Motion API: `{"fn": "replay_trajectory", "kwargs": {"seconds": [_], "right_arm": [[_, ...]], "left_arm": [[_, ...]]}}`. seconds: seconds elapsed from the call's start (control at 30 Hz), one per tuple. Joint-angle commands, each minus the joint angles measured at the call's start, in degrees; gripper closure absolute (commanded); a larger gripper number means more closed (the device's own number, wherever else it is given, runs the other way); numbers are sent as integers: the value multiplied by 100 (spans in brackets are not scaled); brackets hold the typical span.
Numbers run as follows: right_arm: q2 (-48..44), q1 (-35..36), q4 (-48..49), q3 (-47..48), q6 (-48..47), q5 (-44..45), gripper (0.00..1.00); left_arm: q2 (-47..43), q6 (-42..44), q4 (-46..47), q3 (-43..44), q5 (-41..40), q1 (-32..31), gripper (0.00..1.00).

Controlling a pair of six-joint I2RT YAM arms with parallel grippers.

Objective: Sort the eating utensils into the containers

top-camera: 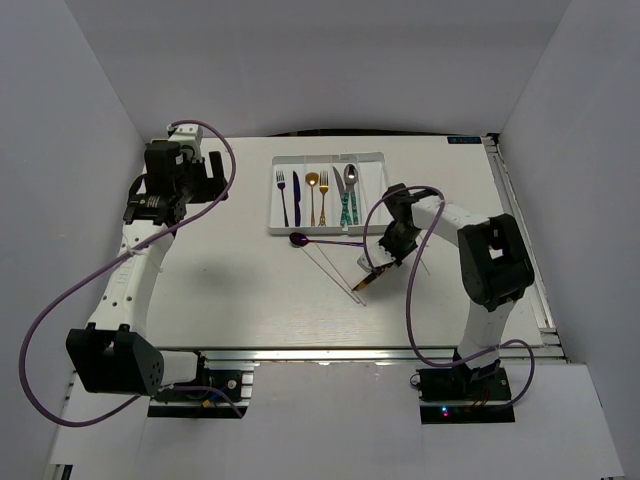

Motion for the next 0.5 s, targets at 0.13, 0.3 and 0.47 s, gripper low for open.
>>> {"fn": "replay_trajectory", "kwargs": {"seconds": [0.13, 0.3, 0.47], "right_arm": [[-246, -59, -664, -84, -106, -349, 100], [-554, -50, -1078, 285, 246, -841, 100], [-757, -15, -1500, 671, 1008, -1352, 100]], "left_arm": [[-67, -62, 59, 47, -44, 43, 8], [-50, -133, 94, 29, 53, 43, 8], [-50, -150, 156, 55, 44, 52, 8]]}}
